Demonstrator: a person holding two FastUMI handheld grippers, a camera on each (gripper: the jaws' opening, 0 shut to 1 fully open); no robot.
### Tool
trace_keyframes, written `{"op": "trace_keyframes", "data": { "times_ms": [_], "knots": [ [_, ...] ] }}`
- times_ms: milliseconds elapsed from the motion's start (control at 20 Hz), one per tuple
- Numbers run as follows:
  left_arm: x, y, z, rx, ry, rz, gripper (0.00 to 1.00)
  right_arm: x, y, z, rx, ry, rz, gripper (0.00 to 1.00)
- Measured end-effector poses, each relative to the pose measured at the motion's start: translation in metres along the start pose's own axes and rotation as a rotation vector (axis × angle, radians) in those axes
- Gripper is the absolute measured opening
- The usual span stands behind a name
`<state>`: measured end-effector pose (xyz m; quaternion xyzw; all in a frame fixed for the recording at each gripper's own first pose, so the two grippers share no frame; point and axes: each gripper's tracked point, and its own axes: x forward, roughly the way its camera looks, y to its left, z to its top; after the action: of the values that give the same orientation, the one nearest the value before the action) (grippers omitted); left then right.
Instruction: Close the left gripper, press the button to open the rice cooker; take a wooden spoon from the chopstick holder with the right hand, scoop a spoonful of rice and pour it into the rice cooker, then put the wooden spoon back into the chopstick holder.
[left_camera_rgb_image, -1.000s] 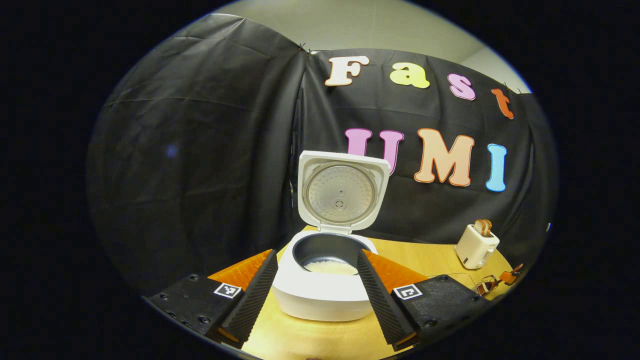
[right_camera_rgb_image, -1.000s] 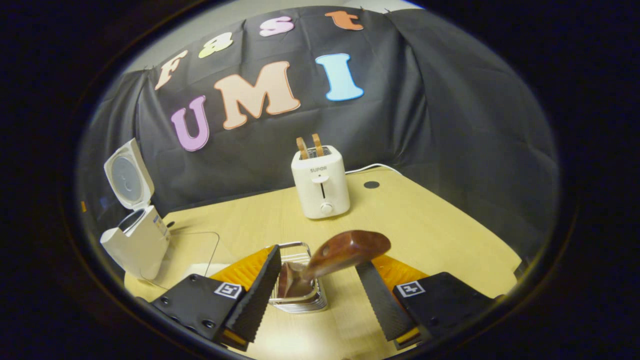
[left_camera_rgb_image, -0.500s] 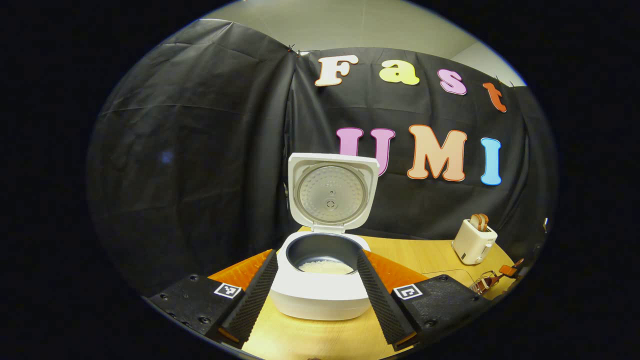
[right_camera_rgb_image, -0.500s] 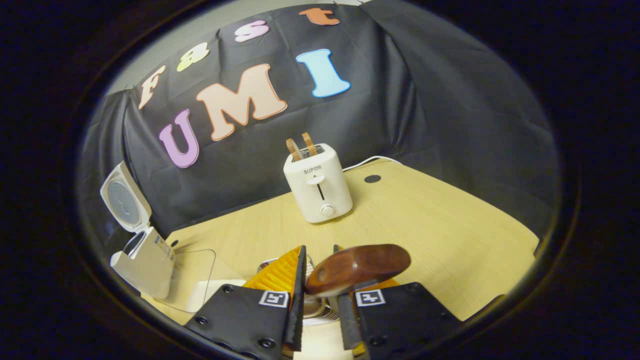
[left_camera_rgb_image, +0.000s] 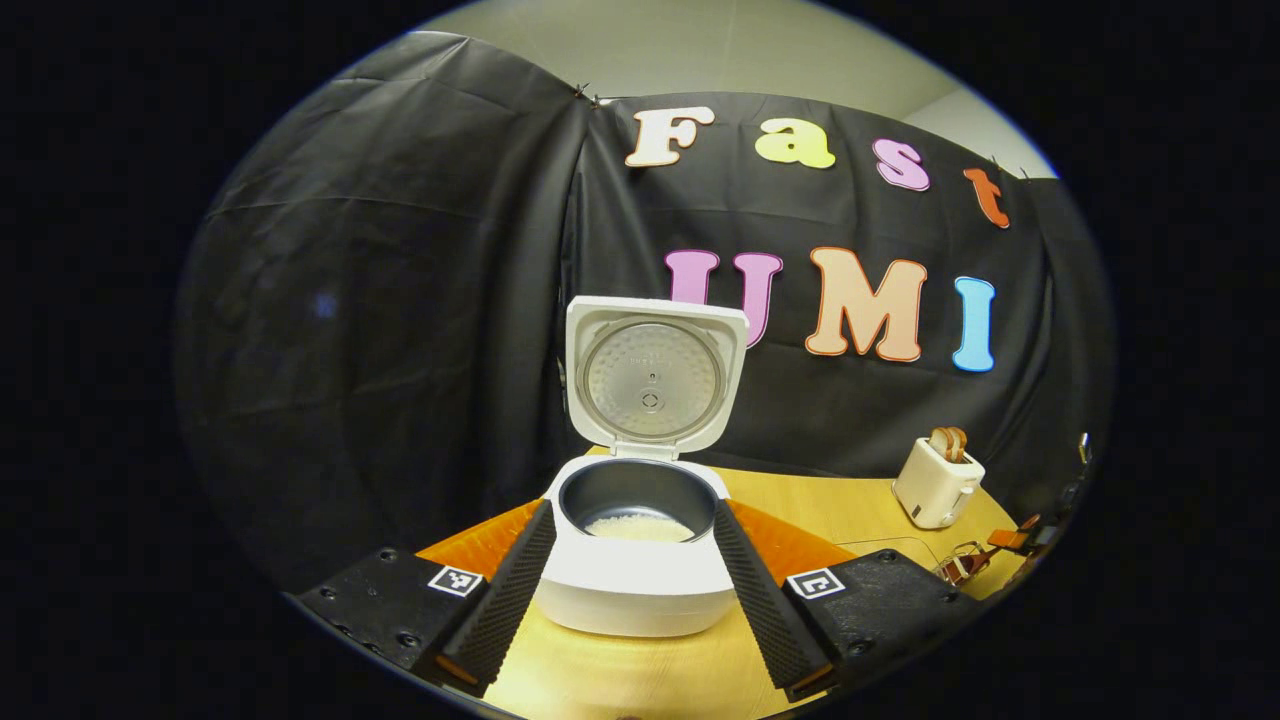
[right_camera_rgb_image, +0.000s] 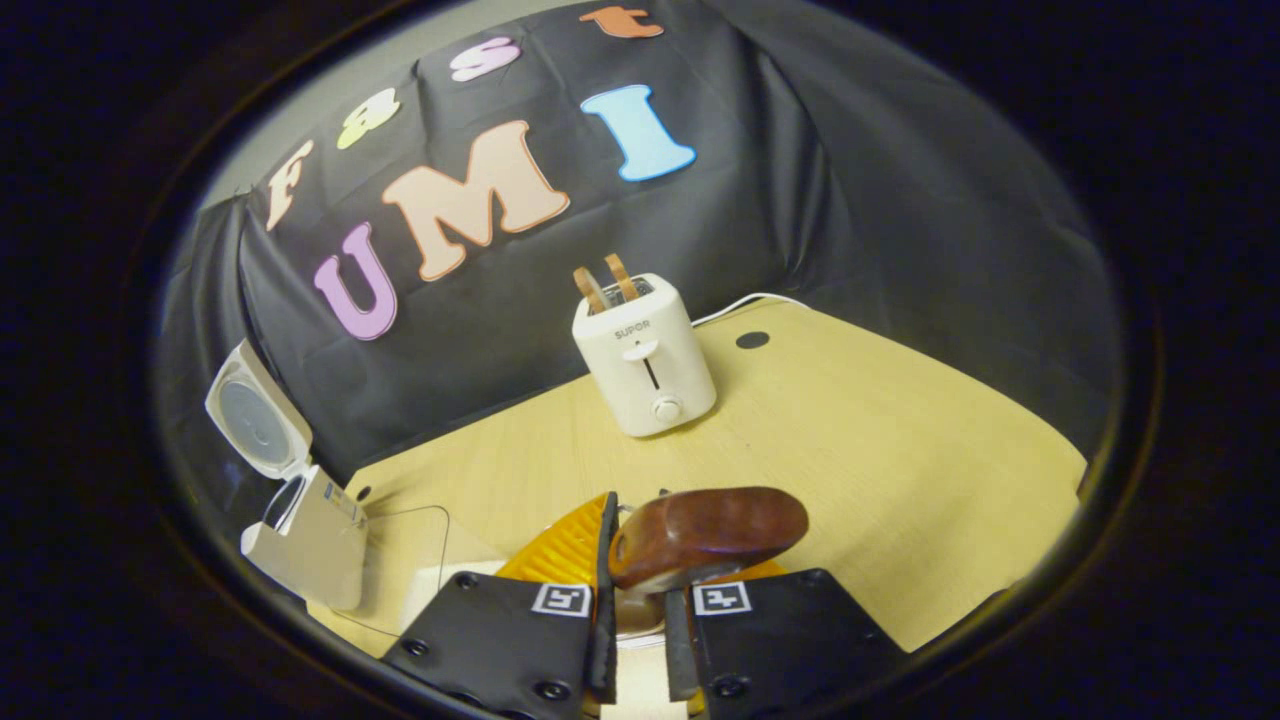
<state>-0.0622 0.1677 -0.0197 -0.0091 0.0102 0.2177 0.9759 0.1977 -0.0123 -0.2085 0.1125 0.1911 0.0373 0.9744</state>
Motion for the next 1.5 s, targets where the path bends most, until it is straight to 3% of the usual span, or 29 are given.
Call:
{"op": "trace_keyframes", "data": {
  "times_ms": [50,900,1100,1300,1350,1500],
  "knots": [
    [-0.001,0.001,0.000,-0.002,0.001,-0.002,0.94,-0.005,0.003,-0.001,0.004,0.013,0.008,0.20],
    [0.004,0.001,-0.014,-0.024,0.027,-0.084,0.94,-0.060,0.045,0.075,-0.056,-0.101,0.015,0.19],
    [0.006,0.000,-0.019,-0.046,0.031,-0.102,0.94,-0.077,0.080,0.091,-0.102,-0.141,0.061,0.19],
    [0.005,0.004,-0.022,-0.061,0.033,-0.112,0.94,-0.088,0.136,0.098,-0.110,-0.152,0.164,0.19],
    [0.004,0.006,-0.021,-0.063,0.032,-0.113,0.91,-0.088,0.151,0.096,-0.114,-0.151,0.189,0.19],
    [0.003,0.011,-0.023,-0.067,0.035,-0.114,0.94,-0.078,0.185,0.076,-0.156,-0.128,0.234,0.19]
  ]
}}
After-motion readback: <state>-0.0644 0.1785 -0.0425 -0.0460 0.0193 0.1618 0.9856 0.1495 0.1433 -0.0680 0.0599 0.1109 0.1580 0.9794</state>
